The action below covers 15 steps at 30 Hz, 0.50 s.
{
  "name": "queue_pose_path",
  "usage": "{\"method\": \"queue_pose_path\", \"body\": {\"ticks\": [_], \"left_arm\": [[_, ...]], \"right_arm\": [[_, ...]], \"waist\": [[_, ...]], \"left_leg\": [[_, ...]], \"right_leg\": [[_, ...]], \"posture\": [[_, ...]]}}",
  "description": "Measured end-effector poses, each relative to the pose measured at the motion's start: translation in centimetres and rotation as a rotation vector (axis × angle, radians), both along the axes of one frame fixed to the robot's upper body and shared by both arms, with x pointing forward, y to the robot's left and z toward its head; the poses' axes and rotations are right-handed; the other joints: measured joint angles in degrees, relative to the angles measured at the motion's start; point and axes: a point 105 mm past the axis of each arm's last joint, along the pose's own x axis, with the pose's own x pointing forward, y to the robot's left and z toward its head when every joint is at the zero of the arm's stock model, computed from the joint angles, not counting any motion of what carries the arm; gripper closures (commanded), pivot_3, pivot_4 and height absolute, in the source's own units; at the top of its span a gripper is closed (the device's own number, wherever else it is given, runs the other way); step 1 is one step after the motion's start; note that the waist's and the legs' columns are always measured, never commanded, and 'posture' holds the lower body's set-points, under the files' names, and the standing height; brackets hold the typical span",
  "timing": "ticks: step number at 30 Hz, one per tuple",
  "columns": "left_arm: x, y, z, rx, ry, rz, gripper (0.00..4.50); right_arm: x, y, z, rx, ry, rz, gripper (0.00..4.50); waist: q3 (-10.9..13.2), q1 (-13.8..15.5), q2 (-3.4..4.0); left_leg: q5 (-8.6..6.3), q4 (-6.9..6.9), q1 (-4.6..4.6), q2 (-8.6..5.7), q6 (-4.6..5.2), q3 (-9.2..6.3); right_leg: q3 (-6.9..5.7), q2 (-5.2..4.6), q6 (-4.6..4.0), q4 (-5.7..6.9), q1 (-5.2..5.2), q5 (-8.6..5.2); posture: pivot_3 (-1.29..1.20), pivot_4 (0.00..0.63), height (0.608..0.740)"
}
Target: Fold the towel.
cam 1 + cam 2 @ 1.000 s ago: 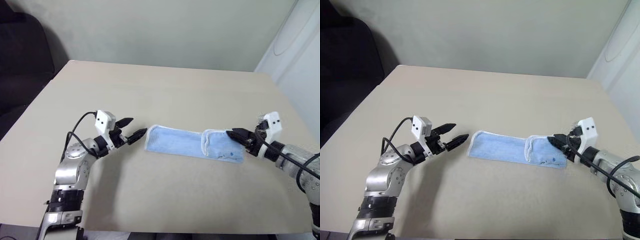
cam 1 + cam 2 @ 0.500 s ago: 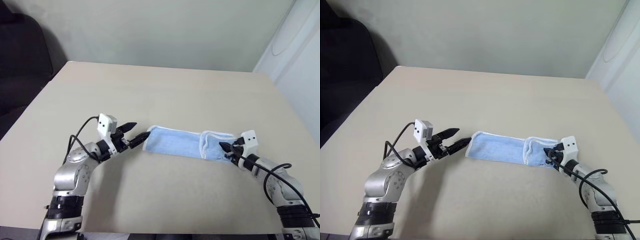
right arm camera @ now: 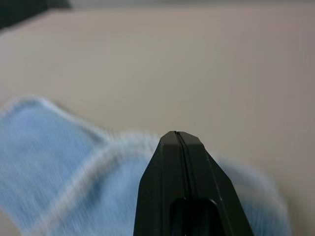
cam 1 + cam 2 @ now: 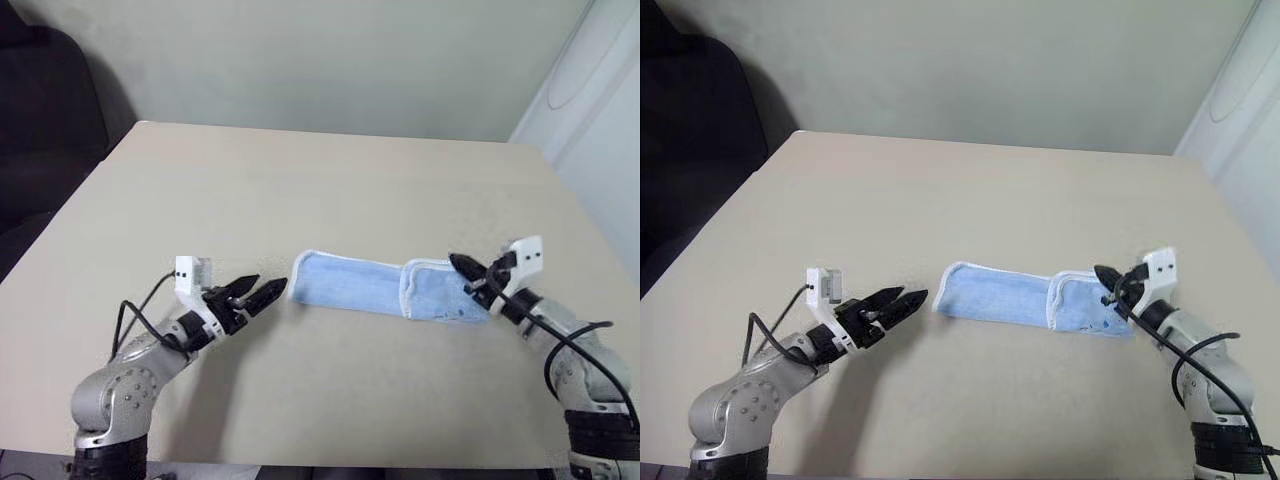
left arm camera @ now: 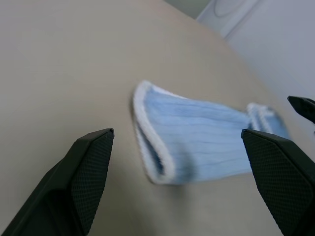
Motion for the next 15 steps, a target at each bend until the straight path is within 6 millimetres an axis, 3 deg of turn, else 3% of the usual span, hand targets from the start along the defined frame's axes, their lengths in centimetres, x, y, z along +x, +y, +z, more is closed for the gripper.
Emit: {"method": "queue_pose_path", "body": {"ticks": [6, 15], "left_arm": [[0.3, -2.4, -0.7, -0.123, 0.178, 0.006, 0.0], [0.9, -2.7, -2.0, -0.138, 0.367, 0.048, 0.0]], "right_arm": [[0.7, 0.8, 1.9, 0.019, -0.061, 0.021, 4.48], [0.8, 0.9, 1.5, 0.034, -0.054, 0.003, 4.48]], "waist": [[0.1, 0.2, 0.05], [0.4, 0.1, 0.37]], "left_leg": [[0.08, 0.04, 0.17, -0.01, 0.04, 0.01], [-0.01, -0.04, 0.92, 0.02, -0.06, 0.1]], "right_leg": [[-0.03, 0.0, -0.21, 0.03, 0.21, 0.13], [-0.02, 0.11, 0.01, 0.04, 0.79, 0.0]], "posture": [[0.0, 0.15, 0.74], [0.0, 0.15, 0.74]]}}
